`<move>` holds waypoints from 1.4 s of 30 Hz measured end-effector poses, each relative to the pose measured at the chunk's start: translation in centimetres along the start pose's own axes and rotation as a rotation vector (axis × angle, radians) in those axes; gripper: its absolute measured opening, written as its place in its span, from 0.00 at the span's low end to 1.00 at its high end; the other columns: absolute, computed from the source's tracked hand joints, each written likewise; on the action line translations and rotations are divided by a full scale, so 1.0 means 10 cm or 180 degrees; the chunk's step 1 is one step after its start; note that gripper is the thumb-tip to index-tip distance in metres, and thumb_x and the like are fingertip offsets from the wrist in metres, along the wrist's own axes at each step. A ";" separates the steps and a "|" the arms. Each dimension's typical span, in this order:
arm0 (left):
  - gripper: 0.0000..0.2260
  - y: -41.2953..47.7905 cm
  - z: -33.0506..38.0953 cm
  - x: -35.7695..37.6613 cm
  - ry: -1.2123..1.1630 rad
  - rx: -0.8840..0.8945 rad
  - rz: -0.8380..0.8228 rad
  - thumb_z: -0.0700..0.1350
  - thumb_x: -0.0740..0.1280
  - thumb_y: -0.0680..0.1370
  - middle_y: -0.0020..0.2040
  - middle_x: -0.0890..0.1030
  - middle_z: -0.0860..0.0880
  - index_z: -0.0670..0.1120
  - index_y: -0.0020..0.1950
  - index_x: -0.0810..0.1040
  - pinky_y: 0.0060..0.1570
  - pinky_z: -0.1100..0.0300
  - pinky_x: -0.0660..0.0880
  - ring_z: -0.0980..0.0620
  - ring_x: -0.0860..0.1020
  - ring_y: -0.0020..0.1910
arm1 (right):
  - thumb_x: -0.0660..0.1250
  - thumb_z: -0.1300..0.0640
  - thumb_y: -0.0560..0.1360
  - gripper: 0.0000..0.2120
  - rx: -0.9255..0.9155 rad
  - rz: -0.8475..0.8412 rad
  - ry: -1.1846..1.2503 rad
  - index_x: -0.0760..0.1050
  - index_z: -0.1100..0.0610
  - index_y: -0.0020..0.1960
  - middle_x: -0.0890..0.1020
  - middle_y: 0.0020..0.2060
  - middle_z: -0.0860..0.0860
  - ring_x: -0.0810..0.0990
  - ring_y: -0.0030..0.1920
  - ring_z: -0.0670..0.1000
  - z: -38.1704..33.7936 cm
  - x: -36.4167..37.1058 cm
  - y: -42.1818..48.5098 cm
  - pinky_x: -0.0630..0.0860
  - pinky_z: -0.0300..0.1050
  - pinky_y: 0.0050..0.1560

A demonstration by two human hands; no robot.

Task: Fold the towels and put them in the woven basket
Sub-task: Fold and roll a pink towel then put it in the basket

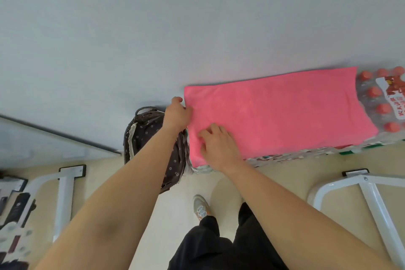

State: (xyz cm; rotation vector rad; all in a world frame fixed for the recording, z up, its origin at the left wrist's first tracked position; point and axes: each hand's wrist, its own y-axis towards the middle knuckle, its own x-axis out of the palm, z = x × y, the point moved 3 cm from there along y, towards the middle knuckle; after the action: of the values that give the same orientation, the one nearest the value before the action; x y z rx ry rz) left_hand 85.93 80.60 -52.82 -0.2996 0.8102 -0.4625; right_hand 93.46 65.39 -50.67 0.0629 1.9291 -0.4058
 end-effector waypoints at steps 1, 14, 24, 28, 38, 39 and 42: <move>0.21 0.02 -0.01 -0.01 -0.0158 -0.0029 -0.0018 0.47 0.64 0.79 0.52 0.79 0.47 0.43 0.70 0.67 0.49 0.59 0.71 0.45 0.78 0.54 | 0.61 0.53 0.76 0.14 0.0005 0.0033 0.0007 0.76 0.52 0.61 0.74 0.54 0.53 0.73 0.55 0.56 -0.07 0.04 -0.02 0.71 0.52 0.55; 0.19 0.12 0.07 -0.17 -0.0388 0.0635 -0.0027 0.33 0.61 0.74 0.59 0.79 0.52 0.50 0.60 0.79 0.53 0.60 0.76 0.52 0.78 0.53 | 0.73 0.52 0.67 0.18 0.0990 0.0436 -0.0602 0.75 0.57 0.54 0.75 0.50 0.56 0.74 0.48 0.58 -0.54 0.24 -0.01 0.70 0.54 0.47; 0.26 0.16 0.18 -0.36 -0.0004 0.0815 0.0207 0.36 0.64 0.73 0.68 0.76 0.48 0.46 0.72 0.72 0.66 0.58 0.68 0.48 0.74 0.66 | 0.64 0.63 0.74 0.18 0.0522 0.0154 -0.0034 0.70 0.55 0.63 0.74 0.57 0.54 0.74 0.53 0.57 -0.42 0.12 -0.32 0.72 0.50 0.46; 0.26 0.13 0.19 -0.45 0.0085 0.0731 0.0287 0.37 0.64 0.73 0.68 0.75 0.47 0.47 0.72 0.71 0.66 0.57 0.69 0.48 0.74 0.66 | 0.63 0.64 0.75 0.21 0.0240 -0.0274 0.0460 0.71 0.56 0.67 0.76 0.57 0.55 0.77 0.53 0.59 -0.45 0.10 -0.34 0.74 0.49 0.48; 0.14 -0.01 0.65 -0.54 -0.0212 0.0856 0.0363 0.41 0.59 0.75 0.41 0.85 0.46 0.48 0.55 0.81 0.51 0.54 0.80 0.48 0.84 0.41 | 0.60 0.63 0.73 0.05 0.0297 0.0083 0.1074 0.75 0.58 0.44 0.75 0.33 0.53 0.69 0.33 0.55 -0.35 -0.39 -0.41 0.63 0.45 0.32; 0.13 -0.04 0.76 -0.48 -0.0248 0.0913 0.0314 0.40 0.58 0.76 0.39 0.84 0.46 0.47 0.53 0.81 0.48 0.54 0.81 0.48 0.84 0.37 | 0.60 0.63 0.72 0.04 0.0365 0.0160 0.1043 0.72 0.58 0.40 0.72 0.30 0.53 0.68 0.32 0.55 -0.25 -0.47 -0.44 0.64 0.46 0.31; 0.16 -0.10 1.11 -0.28 -0.0208 0.1191 0.0216 0.38 0.59 0.75 0.46 0.85 0.45 0.47 0.57 0.81 0.48 0.50 0.81 0.46 0.85 0.39 | 0.60 0.61 0.72 0.08 0.0676 0.0389 0.0908 0.65 0.55 0.35 0.70 0.28 0.51 0.69 0.32 0.56 0.13 -0.73 -0.54 0.63 0.47 0.31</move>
State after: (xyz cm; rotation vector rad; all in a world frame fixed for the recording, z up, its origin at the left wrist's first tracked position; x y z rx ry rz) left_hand 92.37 82.06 -43.39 0.0593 0.6528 -0.5271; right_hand 96.21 60.96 -43.14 0.3941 2.1412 -0.5412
